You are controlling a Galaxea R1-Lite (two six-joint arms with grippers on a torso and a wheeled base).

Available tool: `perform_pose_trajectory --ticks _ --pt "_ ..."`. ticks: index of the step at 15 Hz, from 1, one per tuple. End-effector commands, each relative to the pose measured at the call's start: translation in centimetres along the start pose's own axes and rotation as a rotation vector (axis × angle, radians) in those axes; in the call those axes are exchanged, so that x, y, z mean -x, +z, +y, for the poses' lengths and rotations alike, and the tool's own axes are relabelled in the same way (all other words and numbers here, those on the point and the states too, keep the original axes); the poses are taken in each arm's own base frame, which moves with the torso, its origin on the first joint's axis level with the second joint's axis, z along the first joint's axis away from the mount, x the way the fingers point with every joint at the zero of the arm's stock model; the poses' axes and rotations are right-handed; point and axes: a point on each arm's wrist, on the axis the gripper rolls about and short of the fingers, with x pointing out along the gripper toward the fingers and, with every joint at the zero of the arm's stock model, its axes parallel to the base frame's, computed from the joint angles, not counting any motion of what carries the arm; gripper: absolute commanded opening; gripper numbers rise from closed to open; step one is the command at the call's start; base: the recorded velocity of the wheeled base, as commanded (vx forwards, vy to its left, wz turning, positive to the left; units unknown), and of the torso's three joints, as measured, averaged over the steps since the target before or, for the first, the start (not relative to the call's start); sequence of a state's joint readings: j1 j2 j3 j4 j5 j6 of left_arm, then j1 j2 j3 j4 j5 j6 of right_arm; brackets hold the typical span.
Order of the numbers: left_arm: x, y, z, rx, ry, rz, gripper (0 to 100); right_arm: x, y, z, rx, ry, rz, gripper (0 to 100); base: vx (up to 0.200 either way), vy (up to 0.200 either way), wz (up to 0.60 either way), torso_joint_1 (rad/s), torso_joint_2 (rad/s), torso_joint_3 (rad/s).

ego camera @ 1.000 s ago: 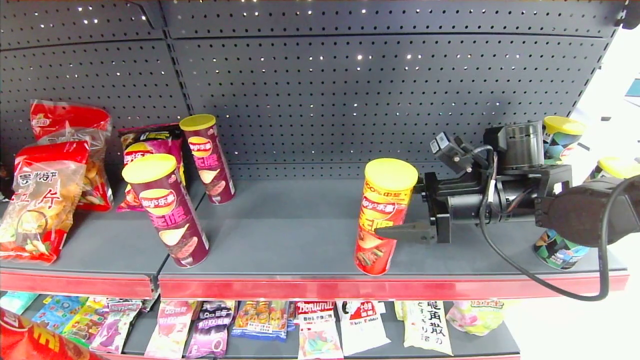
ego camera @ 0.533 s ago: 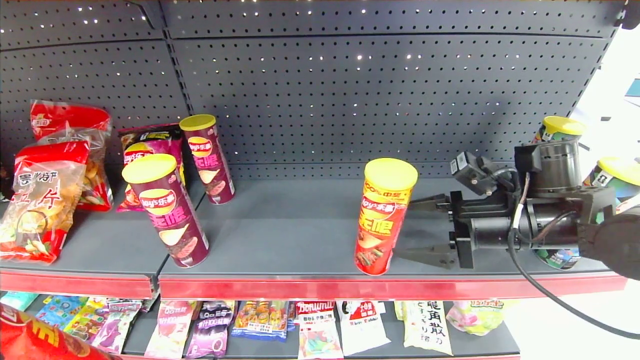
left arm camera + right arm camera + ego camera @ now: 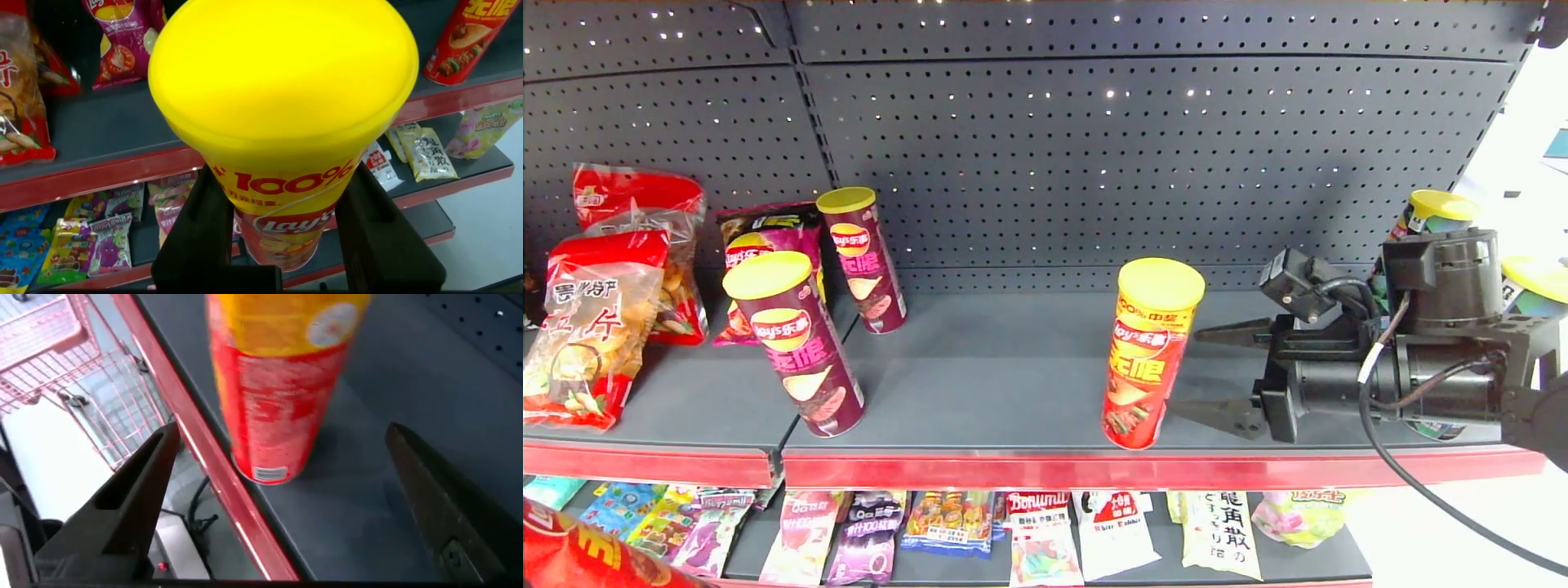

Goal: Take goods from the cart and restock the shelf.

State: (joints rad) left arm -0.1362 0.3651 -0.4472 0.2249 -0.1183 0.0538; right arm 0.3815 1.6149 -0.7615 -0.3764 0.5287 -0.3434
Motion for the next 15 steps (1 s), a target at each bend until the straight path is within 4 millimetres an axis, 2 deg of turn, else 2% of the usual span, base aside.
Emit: perform_pose_trajectory --ticks 1,6,9,10,15 --pt "0.0 0.0 0.0 0.000 0.000 0.000 0 -0.1 0.8 1.3 -0.034 -0.019 -0.004 100 0.000 0.000 0.00 0.000 0.00 0.000" --pt "0.0 0.0 0.0 0.000 0.000 0.000 0 -1.7 1.5 3.5 -0.141 -0.159 -0.023 100 0.000 0.000 0.00 0.000 0.00 0.000" --pt "-0.1 0.0 0.0 0.000 -0.002 0.004 0 -2.7 1.9 4.8 -0.163 -0.146 -0.036 100 0.000 0.000 0.00 0.000 0.00 0.000" --pt "-0.1 0.0 0.0 0.001 0.000 0.004 0 -2.9 1.9 4.8 -0.164 -0.152 -0.033 100 0.000 0.000 0.00 0.000 0.00 0.000" --pt "0.0 -0.1 0.0 0.000 0.000 0.003 0 -6.2 1.2 4.0 -0.156 -0.308 -0.070 100 0.000 0.000 0.00 0.000 0.00 0.000"
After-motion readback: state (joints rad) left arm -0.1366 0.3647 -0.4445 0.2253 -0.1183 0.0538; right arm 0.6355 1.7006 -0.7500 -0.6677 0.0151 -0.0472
